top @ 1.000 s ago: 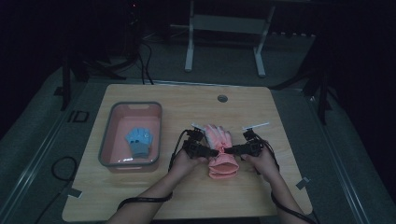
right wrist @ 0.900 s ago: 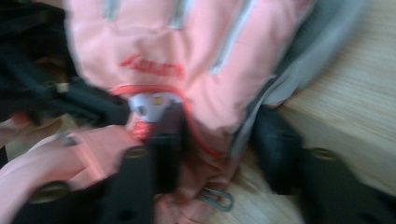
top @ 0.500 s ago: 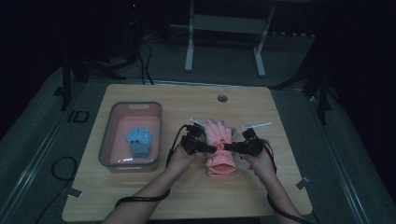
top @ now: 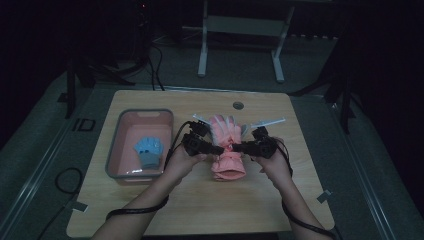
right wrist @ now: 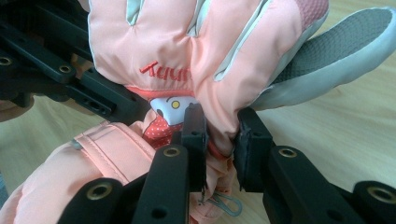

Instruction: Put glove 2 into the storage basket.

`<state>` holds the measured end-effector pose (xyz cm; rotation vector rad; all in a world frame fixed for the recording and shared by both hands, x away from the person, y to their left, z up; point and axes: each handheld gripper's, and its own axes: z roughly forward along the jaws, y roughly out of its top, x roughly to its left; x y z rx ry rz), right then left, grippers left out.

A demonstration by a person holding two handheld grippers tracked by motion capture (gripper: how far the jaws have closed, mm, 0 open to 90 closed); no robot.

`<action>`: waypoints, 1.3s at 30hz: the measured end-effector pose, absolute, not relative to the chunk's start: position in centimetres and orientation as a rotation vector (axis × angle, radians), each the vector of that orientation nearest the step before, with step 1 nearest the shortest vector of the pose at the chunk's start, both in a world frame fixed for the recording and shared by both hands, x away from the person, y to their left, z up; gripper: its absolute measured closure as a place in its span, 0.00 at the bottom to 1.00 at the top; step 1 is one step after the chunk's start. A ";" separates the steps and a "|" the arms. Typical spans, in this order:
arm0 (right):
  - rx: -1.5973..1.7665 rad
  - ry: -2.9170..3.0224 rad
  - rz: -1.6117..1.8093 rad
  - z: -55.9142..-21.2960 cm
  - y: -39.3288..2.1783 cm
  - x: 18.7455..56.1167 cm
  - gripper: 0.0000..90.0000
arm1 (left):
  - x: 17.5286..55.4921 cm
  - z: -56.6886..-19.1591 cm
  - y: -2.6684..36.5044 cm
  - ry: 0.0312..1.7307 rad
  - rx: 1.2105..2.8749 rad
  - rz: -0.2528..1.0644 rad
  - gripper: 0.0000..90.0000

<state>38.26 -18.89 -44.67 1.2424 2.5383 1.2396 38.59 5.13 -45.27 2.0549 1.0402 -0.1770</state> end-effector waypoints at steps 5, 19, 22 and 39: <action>1.191 2.553 1.271 -43.8 -17.6 38.5 0.85 | 38.5 -44.2 6.5 1.036 2.069 -0.159 0.73; 1.099 2.576 1.260 -41.8 -13.0 39.2 0.85 | 38.4 -41.9 10.9 1.062 2.077 -0.101 0.73; 1.079 2.579 1.266 -41.4 -11.8 39.4 0.85 | 38.4 -41.4 12.1 1.066 2.083 -0.090 0.73; 1.013 2.595 1.350 -39.7 -2.3 40.6 0.85 | 38.0 -38.6 21.4 1.151 2.085 0.003 0.73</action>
